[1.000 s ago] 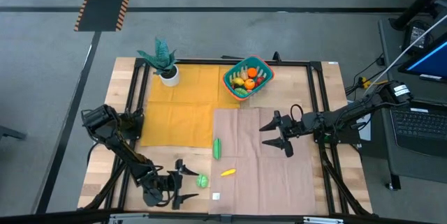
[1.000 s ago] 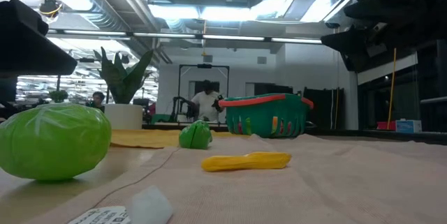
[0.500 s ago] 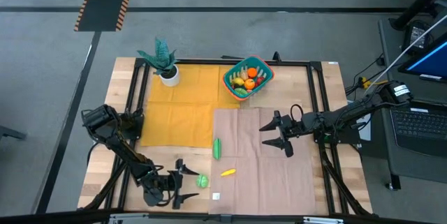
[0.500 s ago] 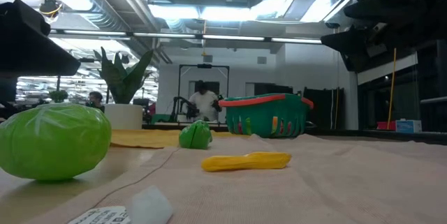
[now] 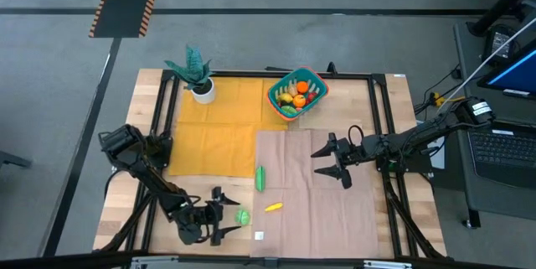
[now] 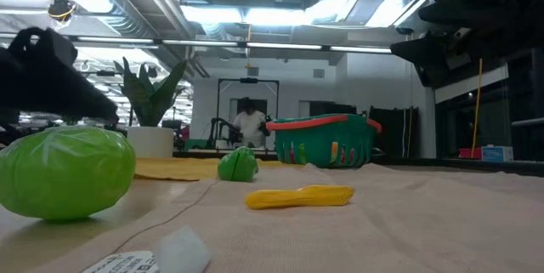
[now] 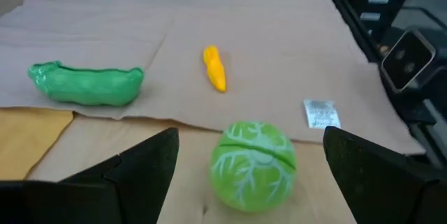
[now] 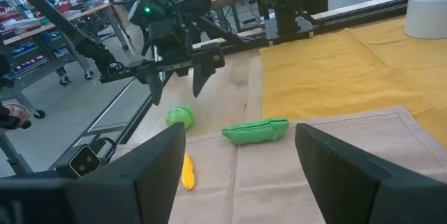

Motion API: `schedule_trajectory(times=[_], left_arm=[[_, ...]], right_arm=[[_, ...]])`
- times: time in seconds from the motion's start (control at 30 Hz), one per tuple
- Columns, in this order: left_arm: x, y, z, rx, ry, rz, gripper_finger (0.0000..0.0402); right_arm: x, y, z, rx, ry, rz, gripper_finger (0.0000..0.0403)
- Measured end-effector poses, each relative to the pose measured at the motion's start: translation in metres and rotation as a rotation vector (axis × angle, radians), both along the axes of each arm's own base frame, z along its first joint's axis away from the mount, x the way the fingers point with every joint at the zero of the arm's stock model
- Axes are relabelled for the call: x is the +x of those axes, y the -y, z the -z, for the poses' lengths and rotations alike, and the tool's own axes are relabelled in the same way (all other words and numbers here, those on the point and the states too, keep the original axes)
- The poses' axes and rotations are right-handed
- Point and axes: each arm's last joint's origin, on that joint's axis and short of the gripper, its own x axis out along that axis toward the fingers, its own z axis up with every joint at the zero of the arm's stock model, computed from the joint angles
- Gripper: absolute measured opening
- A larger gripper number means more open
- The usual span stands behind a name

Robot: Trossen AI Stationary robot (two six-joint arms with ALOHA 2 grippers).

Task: Pick and placing Produce into tupperware
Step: Put the cabbage into the basket

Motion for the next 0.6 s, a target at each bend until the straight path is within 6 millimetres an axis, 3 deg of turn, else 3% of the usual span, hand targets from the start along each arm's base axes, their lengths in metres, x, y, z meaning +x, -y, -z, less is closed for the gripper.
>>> schedule_trajectory(times=[0.6], left_arm=[[0.011,-0.010,0.004,-0.049,-0.077,0.035,0.0346]], right_arm=[[0.000,0.000,0.000,-0.001,-0.001,0.000,0.0271]])
